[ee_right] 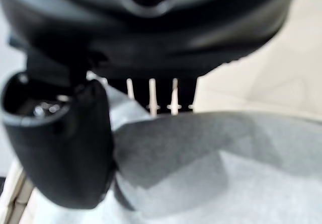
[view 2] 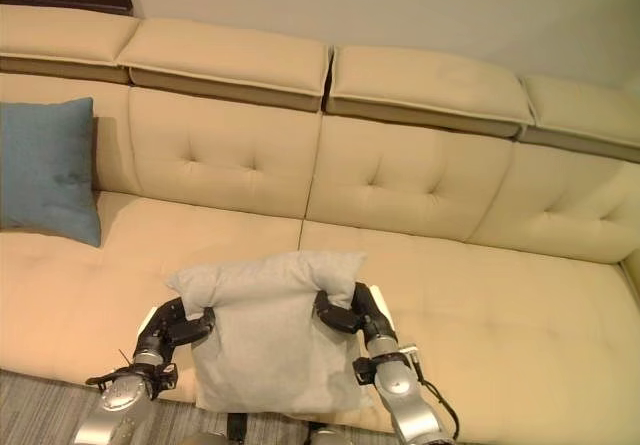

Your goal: Pick up all the scattered cushions and arrange them neatly on the sofa.

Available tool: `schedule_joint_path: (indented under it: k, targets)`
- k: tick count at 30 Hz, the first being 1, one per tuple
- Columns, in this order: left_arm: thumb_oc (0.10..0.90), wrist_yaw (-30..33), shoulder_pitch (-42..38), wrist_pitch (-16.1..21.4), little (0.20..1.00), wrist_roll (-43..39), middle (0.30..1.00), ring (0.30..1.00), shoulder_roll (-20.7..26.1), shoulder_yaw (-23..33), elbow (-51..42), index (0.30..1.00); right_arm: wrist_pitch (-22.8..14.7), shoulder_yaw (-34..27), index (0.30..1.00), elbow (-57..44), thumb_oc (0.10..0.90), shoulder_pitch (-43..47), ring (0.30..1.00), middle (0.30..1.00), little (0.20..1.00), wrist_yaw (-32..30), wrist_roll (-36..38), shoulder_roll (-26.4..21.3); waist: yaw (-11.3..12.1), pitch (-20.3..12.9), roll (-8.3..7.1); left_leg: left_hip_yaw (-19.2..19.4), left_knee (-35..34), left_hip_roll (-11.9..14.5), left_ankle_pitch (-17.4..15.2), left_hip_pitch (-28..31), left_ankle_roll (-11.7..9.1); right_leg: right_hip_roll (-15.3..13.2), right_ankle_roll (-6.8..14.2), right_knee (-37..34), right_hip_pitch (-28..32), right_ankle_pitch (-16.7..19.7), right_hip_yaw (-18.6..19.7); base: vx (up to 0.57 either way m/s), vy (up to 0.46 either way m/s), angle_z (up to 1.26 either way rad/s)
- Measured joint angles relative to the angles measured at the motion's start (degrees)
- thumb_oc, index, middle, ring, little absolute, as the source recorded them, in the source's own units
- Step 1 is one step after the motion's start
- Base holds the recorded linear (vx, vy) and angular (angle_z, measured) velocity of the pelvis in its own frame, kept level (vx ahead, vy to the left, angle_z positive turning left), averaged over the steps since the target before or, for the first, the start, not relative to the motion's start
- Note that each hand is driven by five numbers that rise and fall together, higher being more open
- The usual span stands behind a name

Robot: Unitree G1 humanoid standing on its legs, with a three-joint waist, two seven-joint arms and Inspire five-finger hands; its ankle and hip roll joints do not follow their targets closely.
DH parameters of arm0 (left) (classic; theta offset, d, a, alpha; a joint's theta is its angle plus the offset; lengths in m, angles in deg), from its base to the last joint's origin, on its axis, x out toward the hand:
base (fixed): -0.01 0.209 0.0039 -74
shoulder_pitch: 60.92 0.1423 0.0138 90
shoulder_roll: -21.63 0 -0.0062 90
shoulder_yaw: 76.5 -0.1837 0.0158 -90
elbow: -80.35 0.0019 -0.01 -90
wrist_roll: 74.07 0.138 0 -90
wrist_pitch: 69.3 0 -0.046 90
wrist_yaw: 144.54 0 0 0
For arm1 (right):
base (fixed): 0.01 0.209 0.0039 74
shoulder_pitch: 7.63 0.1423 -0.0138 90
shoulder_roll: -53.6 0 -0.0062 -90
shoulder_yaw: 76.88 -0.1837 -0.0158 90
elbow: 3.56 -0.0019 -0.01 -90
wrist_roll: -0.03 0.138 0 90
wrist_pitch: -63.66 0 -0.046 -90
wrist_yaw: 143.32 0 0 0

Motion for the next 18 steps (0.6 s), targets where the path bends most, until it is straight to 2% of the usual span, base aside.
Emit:
schedule_joint_path:
  k: [3, 6, 13, 18]
  targets:
    - [0.4, 0.01, -0.01, 0.01, 0.3, 0.03, 0.3, 0.3, -0.06, -0.1, -0.9, 0.3, 0.01, -0.19, 0.3, -0.11, 0.4, 0.14, 0.3, 0.3, 0.3, -0.1, 0.13, -0.52, -0.07, -0.23, 0.46, -0.34, 0.02, 1.27, 0.05, 0.15, -0.92, 1.4, -0.68, -0.29, 0.34, 0.47, -0.23, 0.09, -0.041, 0.03]
    - [0.4, 0.47, -0.67, -0.07, 0.3, 0.48, 0.3, 0.3, -0.36, -0.4, -2.72, 0.3, 0.04, -0.86, 0.3, -0.4, 0.4, 0.65, 0.3, 0.3, 0.3, -1.07, 0.13, -0.97, -1.33, -0.36, 0.7, -0.73, -0.04, 2.49, 0.07, 0.31, -1.78, 2.36, -1.44, -0.67, 0.84, -0.16, -1.42, 0.09, -0.038, 0.07]
    - [0.4, 6.56, -11.24, -0.2, 0.3, 1.72, 0.3, 0.3, -0.86, -1.93, -1.99, 0.3, 0.33, 0.05, 0.3, -0.35, 0.4, 9.97, 0.3, 0.3, 0.3, -6.88, 0.11, -2.62, -2.38, -1.52, 2.8, -1.3, -0.02, 2.47, 0.44, -2.26, -2.1, 2.41, -1.91, -0.63, -1.61, -0.12, -1.48, 0.01, 0.002, 0.03]
    - [0.4, 11.28, -21.04, -0.04, 0.3, 1.67, 0.3, 0.3, -0.09, -2.4, -0.68, 0.3, 0.34, 1.21, 0.3, 2.0, 0.4, 20.04, 0.3, 0.3, 0.3, -11.7, 0.25, -2.59, -2.33, -1.51, 3.18, -1.72, 0.07, 2.52, 1.59, -5.89, -2.26, 2.55, -2.95, -0.51, -5.19, 1.25, -1.51, -0.09, 0.008, 0.02]
